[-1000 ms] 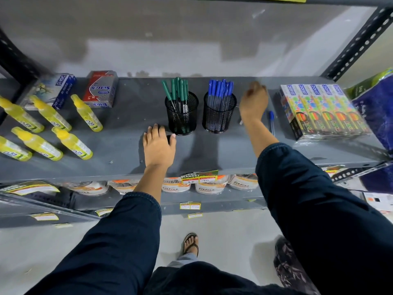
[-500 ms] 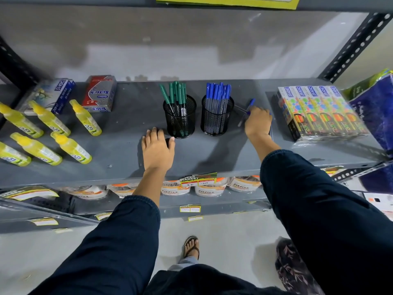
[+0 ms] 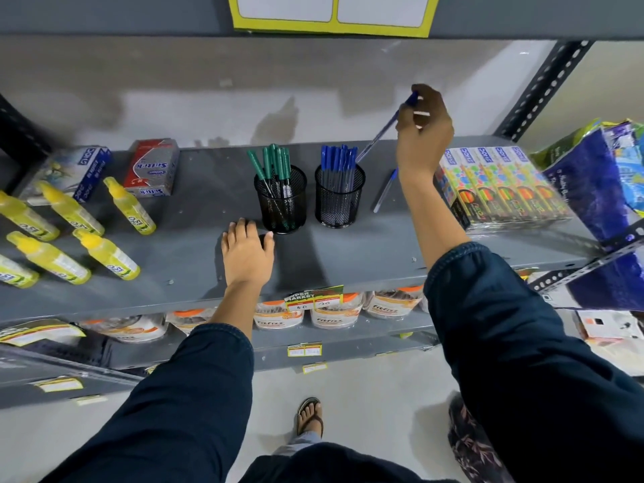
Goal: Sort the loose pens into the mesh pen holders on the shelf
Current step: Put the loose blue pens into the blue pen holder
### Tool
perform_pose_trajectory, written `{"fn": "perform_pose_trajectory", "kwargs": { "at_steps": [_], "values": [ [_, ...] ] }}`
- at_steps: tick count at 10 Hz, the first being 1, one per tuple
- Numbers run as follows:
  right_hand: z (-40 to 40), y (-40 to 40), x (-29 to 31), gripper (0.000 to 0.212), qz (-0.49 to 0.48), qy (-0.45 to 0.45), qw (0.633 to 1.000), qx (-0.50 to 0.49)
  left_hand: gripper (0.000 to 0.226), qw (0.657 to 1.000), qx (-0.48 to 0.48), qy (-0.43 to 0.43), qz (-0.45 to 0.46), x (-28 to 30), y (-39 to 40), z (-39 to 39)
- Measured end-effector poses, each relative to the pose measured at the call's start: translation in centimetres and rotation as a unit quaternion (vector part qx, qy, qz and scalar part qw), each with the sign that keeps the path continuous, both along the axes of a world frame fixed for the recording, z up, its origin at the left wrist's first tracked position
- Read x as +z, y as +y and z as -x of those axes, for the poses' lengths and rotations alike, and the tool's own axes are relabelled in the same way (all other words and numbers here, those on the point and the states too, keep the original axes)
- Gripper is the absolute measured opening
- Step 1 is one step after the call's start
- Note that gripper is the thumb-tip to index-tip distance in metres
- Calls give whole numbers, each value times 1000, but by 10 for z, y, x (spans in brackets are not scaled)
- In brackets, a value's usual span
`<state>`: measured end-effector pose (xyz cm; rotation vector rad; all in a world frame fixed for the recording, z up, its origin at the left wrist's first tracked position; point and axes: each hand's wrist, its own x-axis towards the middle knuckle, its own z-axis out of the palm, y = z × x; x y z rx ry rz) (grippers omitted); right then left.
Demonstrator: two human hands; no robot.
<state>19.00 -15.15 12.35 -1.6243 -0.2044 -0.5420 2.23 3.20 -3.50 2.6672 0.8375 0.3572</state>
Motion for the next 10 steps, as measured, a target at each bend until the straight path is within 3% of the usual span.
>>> {"fn": "perform_pose_trajectory", "kwargs": {
  "at_steps": [2, 4, 5, 6, 7, 8, 9, 10],
  "values": [
    [7, 18, -2, 29, 63, -5, 997, 52, 45, 1000, 1, 0, 3, 0, 1, 0],
    [12, 31, -40, 28, 257, 50, 960, 99, 45, 1000, -3, -4, 7, 1, 1, 1],
    [11, 33, -50, 21, 300, 70, 947, 92, 45, 1000, -2, -4, 10, 2, 1, 1],
    [8, 32, -55, 24, 278, 57, 956, 81, 45, 1000, -2, -5, 10, 3, 1, 2],
    [-2, 22, -58, 20, 221, 65, 973, -6, 45, 1000, -2, -7, 13, 3, 1, 2],
    [-16, 6, -72, 28, 313, 129, 941, -26, 45, 1000, 0, -5, 17, 2, 0, 1],
    [-22, -5, -93, 46, 504, 196, 837, 82, 46, 1000, 1, -3, 18, 3, 1, 1],
    [-24, -11, -110, 47, 601, 212, 758, 135, 46, 1000, 3, -2, 17, 3, 0, 1]
  ]
}}
